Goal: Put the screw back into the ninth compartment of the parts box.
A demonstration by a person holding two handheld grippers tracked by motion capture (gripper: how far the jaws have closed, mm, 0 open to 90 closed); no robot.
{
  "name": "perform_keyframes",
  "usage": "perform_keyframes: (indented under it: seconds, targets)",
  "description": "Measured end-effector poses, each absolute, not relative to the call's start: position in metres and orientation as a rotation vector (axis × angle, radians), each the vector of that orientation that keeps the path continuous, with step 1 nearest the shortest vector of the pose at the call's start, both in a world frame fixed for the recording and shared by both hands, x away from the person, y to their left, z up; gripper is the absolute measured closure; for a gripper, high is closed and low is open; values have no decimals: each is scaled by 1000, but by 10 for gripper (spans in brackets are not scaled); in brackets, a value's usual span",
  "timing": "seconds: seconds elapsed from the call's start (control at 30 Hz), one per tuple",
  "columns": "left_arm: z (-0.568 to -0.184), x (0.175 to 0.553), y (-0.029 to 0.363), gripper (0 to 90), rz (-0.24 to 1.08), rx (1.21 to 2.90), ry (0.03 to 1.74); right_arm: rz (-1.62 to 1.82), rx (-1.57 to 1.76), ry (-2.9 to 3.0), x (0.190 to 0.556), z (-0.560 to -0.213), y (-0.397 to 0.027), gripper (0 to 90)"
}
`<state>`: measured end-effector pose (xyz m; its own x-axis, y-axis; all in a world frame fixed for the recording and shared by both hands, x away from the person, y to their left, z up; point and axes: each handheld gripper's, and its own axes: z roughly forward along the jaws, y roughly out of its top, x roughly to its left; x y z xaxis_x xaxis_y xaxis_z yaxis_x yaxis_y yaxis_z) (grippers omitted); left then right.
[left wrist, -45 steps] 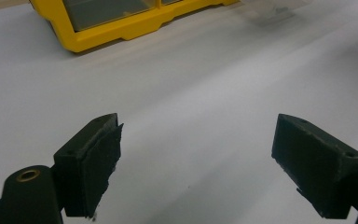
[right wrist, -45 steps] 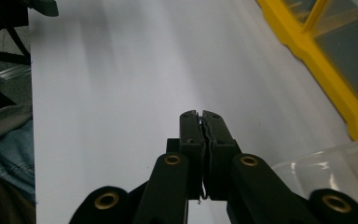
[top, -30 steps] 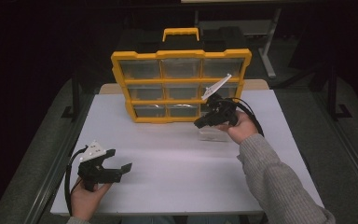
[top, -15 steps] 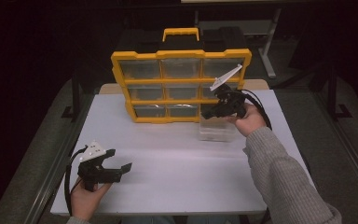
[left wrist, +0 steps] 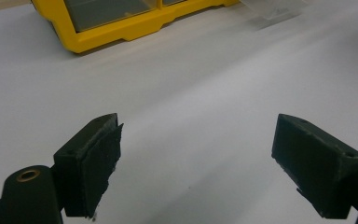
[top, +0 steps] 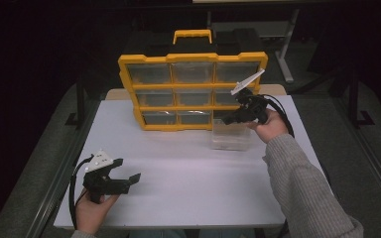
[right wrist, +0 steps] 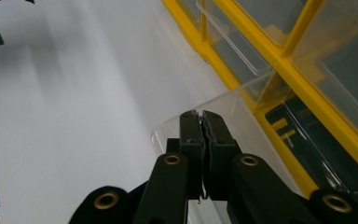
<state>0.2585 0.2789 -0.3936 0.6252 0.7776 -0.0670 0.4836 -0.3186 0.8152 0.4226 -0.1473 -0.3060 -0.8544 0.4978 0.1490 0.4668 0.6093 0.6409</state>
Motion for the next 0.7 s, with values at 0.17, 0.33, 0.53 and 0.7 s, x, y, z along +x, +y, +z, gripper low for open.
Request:
perform_keyframes:
  seconds: [0.17,0.33,0.53,0.7]
  targets:
    - [-394,259,279,151,427,1984,994,1082,885,2776,424,-322,-151,866]
    - [-394,259,278,151,427,1983,992,1070,907,2776,427,-332,-155,866]
    - [-395,259,278,151,426,1985,994,1059,929,2776,431,-345,-157,865]
    - [-395,259,278,151,425,1984,992,1049,930,2782,431,-354,-157,864]
